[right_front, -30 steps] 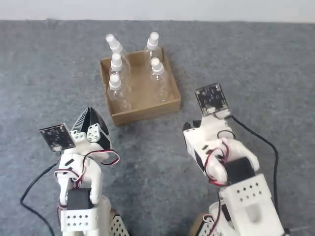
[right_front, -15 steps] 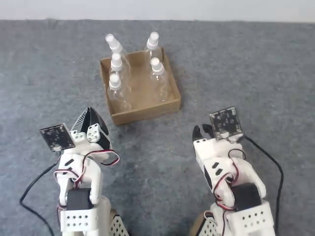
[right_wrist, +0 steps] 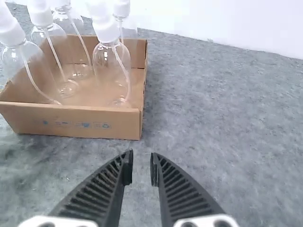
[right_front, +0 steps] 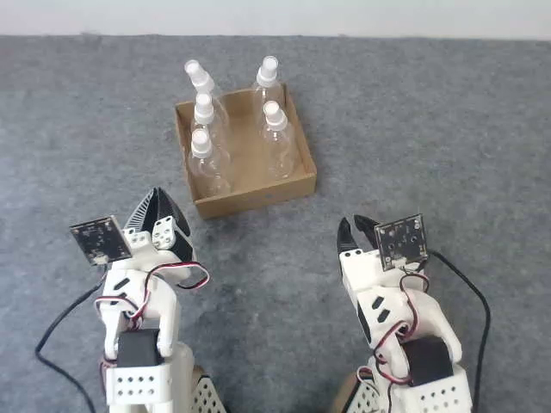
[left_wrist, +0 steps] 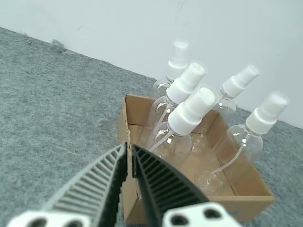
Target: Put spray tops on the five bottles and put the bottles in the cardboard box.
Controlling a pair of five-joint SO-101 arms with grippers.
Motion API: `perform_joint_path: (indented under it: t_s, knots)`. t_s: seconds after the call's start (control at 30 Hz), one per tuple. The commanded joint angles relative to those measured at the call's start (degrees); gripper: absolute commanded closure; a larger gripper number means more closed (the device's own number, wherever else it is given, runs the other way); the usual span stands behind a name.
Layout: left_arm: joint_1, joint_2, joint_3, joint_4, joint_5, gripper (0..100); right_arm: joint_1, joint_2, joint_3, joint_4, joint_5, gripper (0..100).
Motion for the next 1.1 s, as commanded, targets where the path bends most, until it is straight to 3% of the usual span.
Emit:
perform_joint_path:
  t_s: [0.0,0.63,0.87,1.07]
  knots:
    - [-0.4,-0.7,-0.7,-0.2,-1.0,99,3.2,-0.8,-0.4,-1.2,0.5,97.0]
    - [-0.4,-0.7,-0.7,-0.1,-1.0,99,24.7,-0.9,1.1,-1.5,0.7,97.0]
    - [-0.4,-0.7,-0.7,-0.1,-1.0,99,25.5,-0.3,11.2,-9.6,0.5,97.2]
    - [-0.4,-0.7,-0.7,-0.1,-1.0,99,25.2,-0.8,11.0,-6.3,0.4,97.2]
